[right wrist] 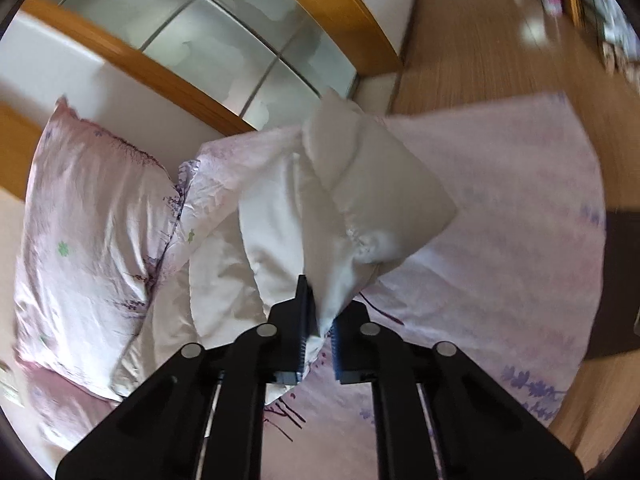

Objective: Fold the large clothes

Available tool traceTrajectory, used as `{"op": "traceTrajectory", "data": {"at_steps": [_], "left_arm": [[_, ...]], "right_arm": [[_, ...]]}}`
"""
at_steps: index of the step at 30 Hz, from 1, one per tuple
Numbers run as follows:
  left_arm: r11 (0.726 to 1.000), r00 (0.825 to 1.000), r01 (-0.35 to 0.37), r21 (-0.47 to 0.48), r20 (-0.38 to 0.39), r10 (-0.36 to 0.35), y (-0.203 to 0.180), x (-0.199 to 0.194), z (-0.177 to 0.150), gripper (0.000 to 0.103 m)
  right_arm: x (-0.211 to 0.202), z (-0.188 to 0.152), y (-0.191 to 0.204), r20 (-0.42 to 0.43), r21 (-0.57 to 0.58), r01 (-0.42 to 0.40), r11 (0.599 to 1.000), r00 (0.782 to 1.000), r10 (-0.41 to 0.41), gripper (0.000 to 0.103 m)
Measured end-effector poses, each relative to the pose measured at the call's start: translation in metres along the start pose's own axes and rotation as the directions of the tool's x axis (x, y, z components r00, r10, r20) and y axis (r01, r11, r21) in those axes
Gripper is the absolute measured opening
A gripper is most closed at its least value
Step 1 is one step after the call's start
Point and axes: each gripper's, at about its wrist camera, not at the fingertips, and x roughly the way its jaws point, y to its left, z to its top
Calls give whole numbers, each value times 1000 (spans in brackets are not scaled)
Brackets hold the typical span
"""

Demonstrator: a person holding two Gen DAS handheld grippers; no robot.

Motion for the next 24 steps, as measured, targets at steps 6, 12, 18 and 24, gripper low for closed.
{"op": "traceTrajectory", "data": {"at_steps": [6,12,18,24], "left_arm": [[999,998,50,10,-22,-50,2,9,11,101],[999,998,50,-16,-25,-50,8,16,14,101],[987,990,135,-86,-38,-139,18,19,19,101],[984,986,166,-63,35,-164,13,10,30,101]], "right_arm": [[-20,0,53,119,-191,44,981,993,-21,6],[-40,-13,111,189,-364,40,931,981,31,6],[-61,-49,185,161,-543,-48,838,974,160,6],[-74,-112,265,65,-711,-161,684,954,292,6]]}}
